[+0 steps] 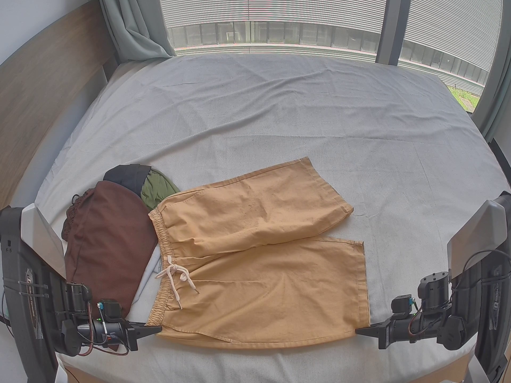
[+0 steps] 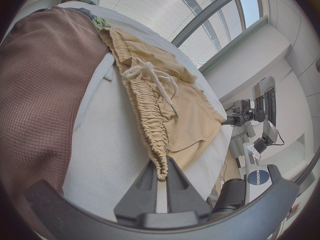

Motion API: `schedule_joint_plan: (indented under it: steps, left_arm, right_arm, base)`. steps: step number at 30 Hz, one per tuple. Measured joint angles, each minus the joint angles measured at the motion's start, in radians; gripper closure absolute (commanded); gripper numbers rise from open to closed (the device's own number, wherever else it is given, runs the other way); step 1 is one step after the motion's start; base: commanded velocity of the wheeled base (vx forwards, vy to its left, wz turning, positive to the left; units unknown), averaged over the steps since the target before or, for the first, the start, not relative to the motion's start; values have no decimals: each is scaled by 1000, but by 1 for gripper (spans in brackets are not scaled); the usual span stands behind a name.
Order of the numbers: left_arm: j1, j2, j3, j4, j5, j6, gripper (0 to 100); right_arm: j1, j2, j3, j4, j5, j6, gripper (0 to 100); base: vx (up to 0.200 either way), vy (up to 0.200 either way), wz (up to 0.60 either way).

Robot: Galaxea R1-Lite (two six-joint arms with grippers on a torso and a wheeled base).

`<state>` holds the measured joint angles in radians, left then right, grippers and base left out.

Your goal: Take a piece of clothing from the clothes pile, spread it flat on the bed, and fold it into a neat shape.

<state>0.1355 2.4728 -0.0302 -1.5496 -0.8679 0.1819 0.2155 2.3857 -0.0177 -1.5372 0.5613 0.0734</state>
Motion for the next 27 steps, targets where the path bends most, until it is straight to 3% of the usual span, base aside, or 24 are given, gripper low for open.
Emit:
schedule_joint_plan:
  steps: [7, 17, 27]
  left_arm:
    - [-10, 0, -40, 0, -1, -20, 100]
    - [-42, -58, -80, 0, -7, -137, 100]
    - [-59, -105, -116, 0, -8, -172, 100]
  right_arm:
    - [6, -39, -8, 0, 5, 10, 100]
    - [13, -128, -27, -1, 36, 45, 100]
    - [17, -178, -45, 0, 37, 54, 100]
  base:
    - [0, 0, 0]
    - [0, 0, 0]
    - [0, 0, 0]
